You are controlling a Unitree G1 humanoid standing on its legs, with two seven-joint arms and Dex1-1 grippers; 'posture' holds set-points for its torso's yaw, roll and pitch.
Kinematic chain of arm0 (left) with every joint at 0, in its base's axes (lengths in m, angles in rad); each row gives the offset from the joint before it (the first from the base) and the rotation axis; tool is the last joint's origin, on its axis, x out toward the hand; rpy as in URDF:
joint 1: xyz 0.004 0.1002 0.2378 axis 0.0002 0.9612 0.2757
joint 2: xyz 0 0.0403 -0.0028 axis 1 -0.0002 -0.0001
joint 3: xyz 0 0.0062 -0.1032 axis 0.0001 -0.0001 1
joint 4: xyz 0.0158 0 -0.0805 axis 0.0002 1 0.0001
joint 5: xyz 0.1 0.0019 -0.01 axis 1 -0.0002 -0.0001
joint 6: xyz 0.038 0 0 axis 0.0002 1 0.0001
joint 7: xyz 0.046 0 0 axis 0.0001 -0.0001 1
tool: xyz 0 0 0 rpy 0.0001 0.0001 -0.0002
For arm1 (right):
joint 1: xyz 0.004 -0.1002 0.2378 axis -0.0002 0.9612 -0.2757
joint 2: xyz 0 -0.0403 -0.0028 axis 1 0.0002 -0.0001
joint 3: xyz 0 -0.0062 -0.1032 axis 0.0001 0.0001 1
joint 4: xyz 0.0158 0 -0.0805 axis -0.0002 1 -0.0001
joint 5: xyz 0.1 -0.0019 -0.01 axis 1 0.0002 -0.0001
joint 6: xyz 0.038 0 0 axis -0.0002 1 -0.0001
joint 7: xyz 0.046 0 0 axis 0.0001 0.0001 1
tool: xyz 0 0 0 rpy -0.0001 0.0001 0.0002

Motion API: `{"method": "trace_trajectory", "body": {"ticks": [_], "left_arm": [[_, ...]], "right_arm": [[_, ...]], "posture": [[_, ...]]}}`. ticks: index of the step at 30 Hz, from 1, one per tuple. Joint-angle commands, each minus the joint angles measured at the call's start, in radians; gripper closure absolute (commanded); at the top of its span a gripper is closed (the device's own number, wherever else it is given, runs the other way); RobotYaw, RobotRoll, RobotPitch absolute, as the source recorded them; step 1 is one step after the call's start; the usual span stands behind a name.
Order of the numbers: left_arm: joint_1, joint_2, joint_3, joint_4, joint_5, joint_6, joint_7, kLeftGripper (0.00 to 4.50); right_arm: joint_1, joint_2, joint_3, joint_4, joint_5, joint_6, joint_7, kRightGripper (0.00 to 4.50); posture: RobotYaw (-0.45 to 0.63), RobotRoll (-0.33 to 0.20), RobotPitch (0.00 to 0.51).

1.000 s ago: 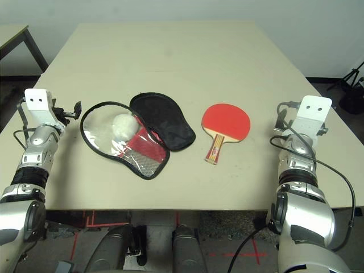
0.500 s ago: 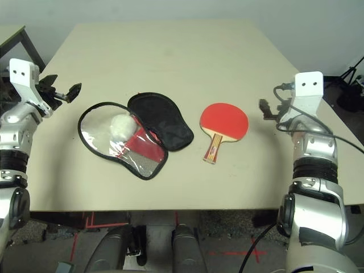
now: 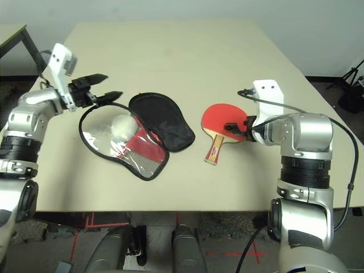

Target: Store the ping-pong paddle in its case and zip it.

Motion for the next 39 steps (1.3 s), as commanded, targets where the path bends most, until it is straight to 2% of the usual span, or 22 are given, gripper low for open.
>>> {"method": "trace_trajectory", "body": {"ticks": [1, 7, 13, 18, 30, 39], "left_arm": [[-0.012, -0.033, -0.044, -0.031, 0.009, 0.004, -0.018, 0.0], [-0.017, -0.1, -0.091, -0.046, 0.017, -0.009, -0.026, 0.0], [-0.008, -0.132, -0.112, -0.062, 0.019, -0.012, -0.025, 0.0], [-0.001, -0.142, -0.117, -0.071, 0.018, -0.009, -0.019, 0.0], [0.011, -0.147, -0.12, -0.088, 0.019, -0.007, -0.007, 0.0], [0.023, -0.143, -0.113, -0.103, 0.014, 0.002, 0.004, 0.0]], "right_arm": [[0.002, 0.037, -0.043, -0.023, -0.031, 0.038, -0.059, 0.04], [-0.014, 0.109, -0.078, -0.028, -0.042, 0.038, -0.134, 0.04], [0.019, 0.132, -0.047, -0.074, -0.006, 0.038, -0.177, 0.04], [0.057, 0.14, -0.024, -0.109, 0.032, 0.038, -0.21, 0.04], [0.163, 0.244, -0.003, -0.174, 0.109, 0.038, -0.343, 0.04], [0.154, 0.246, -0.001, -0.137, 0.106, 0.038, -0.403, 0.04]], "posture": [[-0.02, 0.0, 0.116], [-0.03, 0.0, 0.124], [-0.04, 0.0, 0.136], [-0.04, 0.0, 0.143], [-0.02, 0.0, 0.141], [-0.02, 0.0, 0.141]]}}
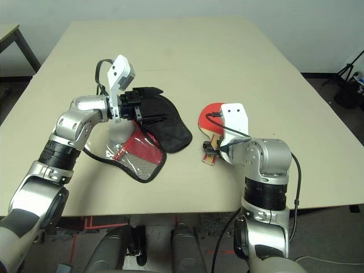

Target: Store the ping-pong paddle in its case and zip it.

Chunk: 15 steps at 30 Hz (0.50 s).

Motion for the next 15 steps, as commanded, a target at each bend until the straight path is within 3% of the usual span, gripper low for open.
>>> {"method": "trace_trajectory", "body": {"ticks": [1, 3, 10, 13, 15], "left_arm": [[0.022, 0.007, -0.007, -0.015, 0.009, 0.009, 0.004, 0.0], [0.025, 0.007, -0.007, -0.019, 0.009, 0.012, 0.005, 0.0], [0.026, 0.01, -0.001, -0.003, 0.011, 0.007, 0.015, 0.0], [0.028, 0.011, -0.001, -0.004, 0.011, 0.006, 0.018, 0.0], [0.029, 0.012, -0.001, -0.006, 0.009, 0.007, 0.019, 0.0]], "right_arm": [[0.001, -0.003, 0.01, 0.035, 0.0, 0.024, -0.023, 0.19], [-0.001, -0.006, 0.012, 0.04, 0.001, 0.024, -0.028, 0.6], [-0.033, -0.008, 0.016, 0.067, -0.02, 0.024, -0.044, 2.64], [-0.049, -0.014, -0.001, 0.083, -0.044, 0.024, -0.051, 3.24], [-0.059, -0.014, -0.015, 0.087, -0.062, 0.024, -0.053, 3.38]], "posture": [[-0.02, 0.0, 0.141], [-0.02, 0.0, 0.142], [-0.01, 0.0, 0.144], [-0.01, 0.0, 0.145], [-0.01, 0.0, 0.144]]}}
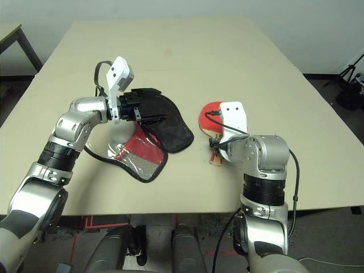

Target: Store the ping-pong paddle in its case and zip it.

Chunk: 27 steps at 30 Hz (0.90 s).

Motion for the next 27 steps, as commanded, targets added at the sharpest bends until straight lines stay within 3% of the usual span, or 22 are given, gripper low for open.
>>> {"method": "trace_trajectory", "body": {"ticks": [1, 8, 17, 27], "left_arm": [[0.018, 0.007, -0.001, -0.004, 0.009, 0.001, 0.001, 0.0], [0.015, 0.009, 0.002, 0.004, 0.012, -0.009, 0.011, 0.0], [0.001, 0.038, 0.027, -0.024, -0.007, 0.026, 0.018, 0.0], [0.059, 0.153, 0.119, -0.067, -0.004, 0.085, 0.093, 0.0]], "right_arm": [[-0.011, -0.006, -0.026, 0.02, -0.045, 0.024, -0.013, 3.38], [-0.103, -0.015, -0.042, 0.105, -0.117, -0.119, 0.009, 3.38], [-0.275, -0.068, 0.204, 0.158, -0.047, -0.162, 0.289, 3.38], [-0.312, -0.076, 0.4, 0.211, -0.021, -0.215, 0.502, 3.38]], "posture": [[-0.01, 0.0, 0.144], [-0.02, 0.0, 0.139], [-0.02, 0.0, 0.124], [0.0, 0.0, 0.12]]}}
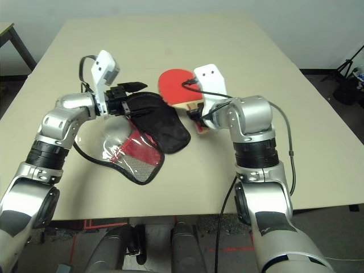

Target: Store the ping-pong paddle in its case and zip it.

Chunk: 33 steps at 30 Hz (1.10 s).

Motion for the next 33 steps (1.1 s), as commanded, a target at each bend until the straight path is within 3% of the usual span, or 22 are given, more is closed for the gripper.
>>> {"method": "trace_trajectory", "body": {"ticks": [1, 3, 4, 8, 13, 33], "left_arm": [[0.05, 0.031, 0.028, -0.036, 0.002, 0.032, 0.031, 0.0], [0.08, 0.05, 0.04, -0.059, 0.004, 0.039, 0.052, 0.0], [0.098, 0.057, 0.051, -0.071, 0.001, 0.047, 0.067, 0.0], [0.143, 0.065, 0.08, -0.112, -0.01, 0.078, 0.114, 0.0], [0.184, 0.064, 0.099, -0.167, -0.017, 0.109, 0.151, 0.0], [0.14, 0.053, 0.094, -0.111, -0.016, 0.078, 0.16, 0.0]], "right_arm": [[-0.027, -0.008, 0.054, 0.024, -0.003, -0.053, 0.06, 3.38], [-0.034, -0.008, 0.085, 0.052, -0.012, -0.091, 0.096, 3.38], [-0.036, -0.006, 0.098, 0.063, -0.017, -0.104, 0.107, 3.38], [-0.048, 0.005, 0.125, 0.112, -0.039, -0.142, 0.134, 3.38], [-0.071, 0.04, 0.112, 0.117, -0.045, -0.093, 0.133, 3.38], [-0.018, 0.055, 0.082, 0.03, -0.052, 0.009, 0.087, 3.38]], "posture": [[0.0, 0.0, 0.12], [0.0, 0.0, 0.12], [0.06, 0.0, 0.118], [0.06, 0.0, 0.118], [0.1, 0.0, 0.116], [0.07, 0.0, 0.111]]}}
